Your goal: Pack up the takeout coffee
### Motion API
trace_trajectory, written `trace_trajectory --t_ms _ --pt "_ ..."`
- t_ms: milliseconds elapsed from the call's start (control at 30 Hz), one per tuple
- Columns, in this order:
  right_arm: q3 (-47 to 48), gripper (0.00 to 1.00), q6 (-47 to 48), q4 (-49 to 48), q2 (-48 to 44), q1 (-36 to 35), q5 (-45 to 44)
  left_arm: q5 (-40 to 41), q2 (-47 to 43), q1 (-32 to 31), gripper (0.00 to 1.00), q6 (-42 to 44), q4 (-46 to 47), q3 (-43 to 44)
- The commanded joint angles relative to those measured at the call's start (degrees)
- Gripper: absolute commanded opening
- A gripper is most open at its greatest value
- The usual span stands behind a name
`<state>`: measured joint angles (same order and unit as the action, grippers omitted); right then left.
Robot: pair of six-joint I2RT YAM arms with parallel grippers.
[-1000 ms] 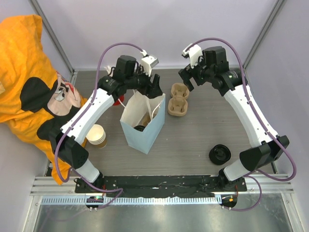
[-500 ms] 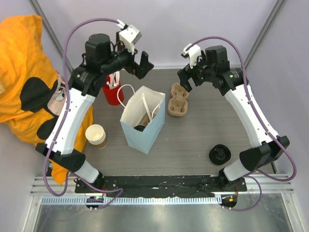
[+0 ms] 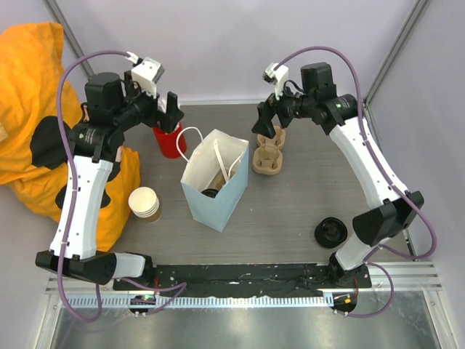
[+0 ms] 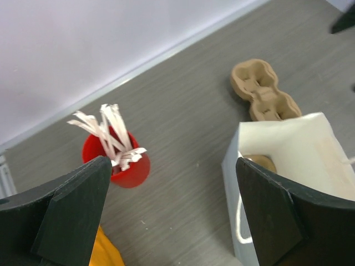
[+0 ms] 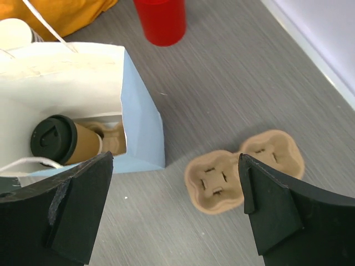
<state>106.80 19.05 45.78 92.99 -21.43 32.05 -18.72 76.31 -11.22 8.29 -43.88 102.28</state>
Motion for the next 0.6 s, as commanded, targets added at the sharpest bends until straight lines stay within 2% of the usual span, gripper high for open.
trace_trajectory --t_ms 0,200,467,533,567 --pt "5.8 0.98 -2.6 -0.4 4.7 -1.1 5.8 -8.2 -1.9 -0.1 1.0 1.5 -2.0 0.0" --pt "8.4 0.93 -1.6 1.8 9.5 -4.8 4.1 -11.8 -2.5 -0.1 0.96 2.8 -4.9 0.0" --pt "9.0 0.84 -0.6 3.1 10.3 -6.2 2.3 -15.6 -2.1 -0.1 0.84 5.4 -9.0 -0.5" --pt "9.0 0.85 0.9 3.4 8.8 -6.1 1.5 -16.0 -2.1 -0.2 0.83 6.1 -10.0 -1.0" --pt "8.6 0.88 3.0 3.4 7.7 -6.0 1.3 -16.0 -2.3 -0.2 0.83 6.6 -10.0 -1.5"
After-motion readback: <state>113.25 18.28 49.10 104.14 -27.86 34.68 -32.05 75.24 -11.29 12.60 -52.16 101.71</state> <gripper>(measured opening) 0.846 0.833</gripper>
